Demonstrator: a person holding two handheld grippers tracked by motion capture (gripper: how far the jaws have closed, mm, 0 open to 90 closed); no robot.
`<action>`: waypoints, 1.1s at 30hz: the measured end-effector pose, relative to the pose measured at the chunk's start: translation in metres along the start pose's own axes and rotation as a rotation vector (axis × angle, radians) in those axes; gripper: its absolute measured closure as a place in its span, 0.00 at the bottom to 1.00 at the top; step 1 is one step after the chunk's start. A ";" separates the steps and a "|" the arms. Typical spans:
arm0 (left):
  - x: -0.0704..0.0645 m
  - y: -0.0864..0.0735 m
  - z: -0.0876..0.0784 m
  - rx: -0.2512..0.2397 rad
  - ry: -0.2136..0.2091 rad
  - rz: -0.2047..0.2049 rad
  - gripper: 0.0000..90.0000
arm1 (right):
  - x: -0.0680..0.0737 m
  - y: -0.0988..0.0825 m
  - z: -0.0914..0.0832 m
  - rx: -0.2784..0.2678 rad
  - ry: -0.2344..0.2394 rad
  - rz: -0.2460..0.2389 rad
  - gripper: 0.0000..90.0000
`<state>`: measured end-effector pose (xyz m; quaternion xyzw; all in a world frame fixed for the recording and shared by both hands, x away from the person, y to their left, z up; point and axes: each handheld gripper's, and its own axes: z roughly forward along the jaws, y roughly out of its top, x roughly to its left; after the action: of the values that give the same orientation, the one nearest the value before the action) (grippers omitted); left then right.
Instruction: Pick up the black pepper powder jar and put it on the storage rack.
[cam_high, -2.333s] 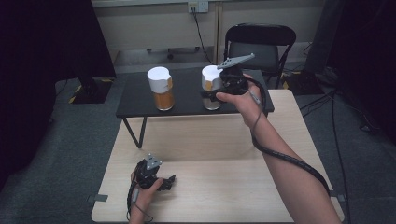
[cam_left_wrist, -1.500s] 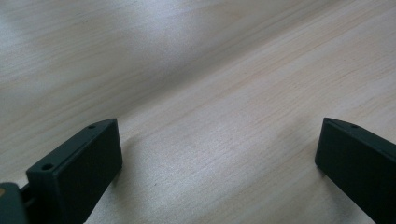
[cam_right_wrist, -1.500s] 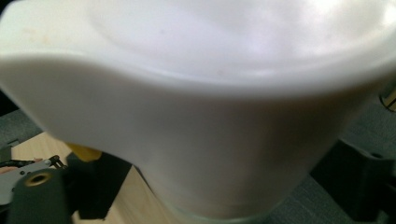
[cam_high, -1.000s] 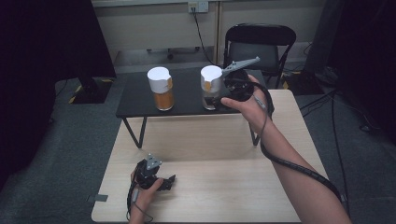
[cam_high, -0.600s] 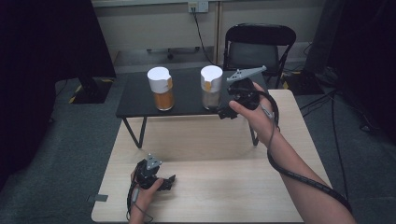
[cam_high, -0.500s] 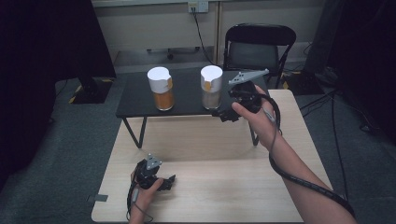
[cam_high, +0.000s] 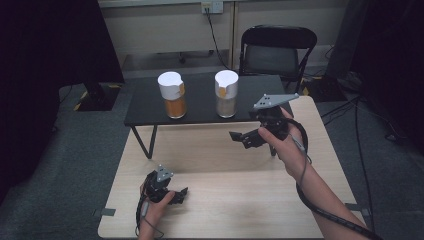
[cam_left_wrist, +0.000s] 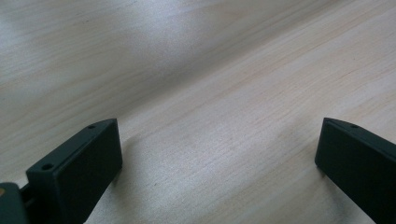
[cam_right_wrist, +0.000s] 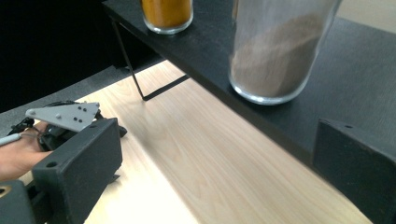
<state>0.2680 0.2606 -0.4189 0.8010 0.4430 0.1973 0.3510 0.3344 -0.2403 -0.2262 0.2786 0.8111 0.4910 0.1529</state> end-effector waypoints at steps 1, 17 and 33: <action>0.000 0.000 0.000 0.000 0.000 0.000 0.00 | 0.000 -0.003 -0.001 0.000 0.005 0.001 0.01; 0.000 0.000 0.000 0.001 0.000 0.000 0.00 | -0.002 -0.063 -0.007 0.006 0.027 0.038 0.01; 0.000 0.000 0.000 0.001 0.000 0.000 0.00 | -0.004 -0.107 -0.006 -0.002 0.039 0.055 0.01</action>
<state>0.2681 0.2606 -0.4187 0.8013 0.4429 0.1970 0.3505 0.3027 -0.2858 -0.3180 0.2910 0.8055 0.5011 0.1236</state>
